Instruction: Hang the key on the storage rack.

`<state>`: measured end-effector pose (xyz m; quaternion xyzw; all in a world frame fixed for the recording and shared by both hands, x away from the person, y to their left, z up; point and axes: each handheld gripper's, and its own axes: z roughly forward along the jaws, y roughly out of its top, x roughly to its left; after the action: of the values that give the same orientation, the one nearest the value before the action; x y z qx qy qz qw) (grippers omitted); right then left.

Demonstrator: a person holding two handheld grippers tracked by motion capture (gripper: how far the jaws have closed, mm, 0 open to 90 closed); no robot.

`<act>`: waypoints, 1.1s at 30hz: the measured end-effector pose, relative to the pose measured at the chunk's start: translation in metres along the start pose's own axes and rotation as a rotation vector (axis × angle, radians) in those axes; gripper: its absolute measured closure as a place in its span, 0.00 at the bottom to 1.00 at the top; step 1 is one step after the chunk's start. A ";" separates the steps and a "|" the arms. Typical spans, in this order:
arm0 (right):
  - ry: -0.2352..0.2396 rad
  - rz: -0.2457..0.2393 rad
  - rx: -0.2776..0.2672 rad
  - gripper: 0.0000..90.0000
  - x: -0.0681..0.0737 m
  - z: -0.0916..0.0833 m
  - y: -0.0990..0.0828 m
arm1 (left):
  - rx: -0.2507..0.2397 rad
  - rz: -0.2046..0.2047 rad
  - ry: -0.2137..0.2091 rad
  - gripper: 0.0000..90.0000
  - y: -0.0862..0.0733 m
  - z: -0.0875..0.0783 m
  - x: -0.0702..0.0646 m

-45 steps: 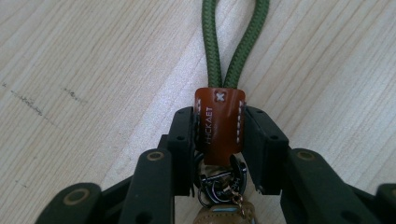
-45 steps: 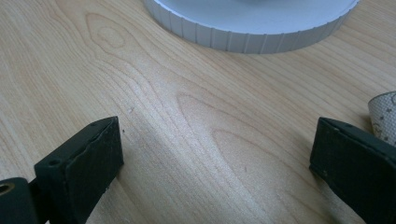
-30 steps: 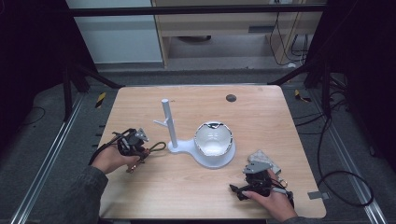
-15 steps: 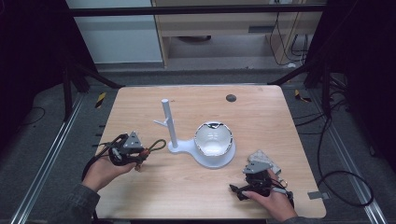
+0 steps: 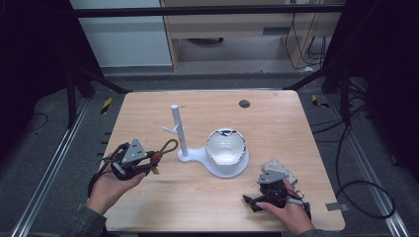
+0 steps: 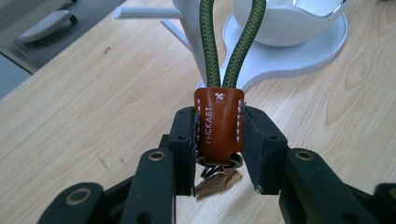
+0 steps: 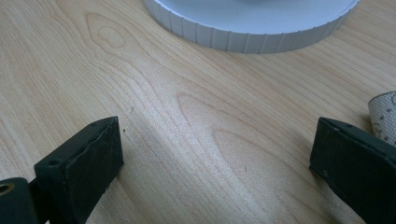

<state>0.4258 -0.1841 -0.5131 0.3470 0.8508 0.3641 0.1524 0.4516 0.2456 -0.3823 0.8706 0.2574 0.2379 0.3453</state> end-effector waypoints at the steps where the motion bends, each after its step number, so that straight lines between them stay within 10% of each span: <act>1: 0.000 0.000 0.000 0.03 0.000 0.000 0.000 | -0.006 -0.006 0.001 0.73 0.000 -0.001 0.000; 33: 0.000 -0.001 0.000 0.03 0.000 0.000 0.000 | -0.167 -0.051 0.044 0.73 0.021 -0.019 -0.013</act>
<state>0.4258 -0.1842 -0.5131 0.3468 0.8509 0.3640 0.1526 0.4360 0.2335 -0.3582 0.8264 0.2664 0.2688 0.4169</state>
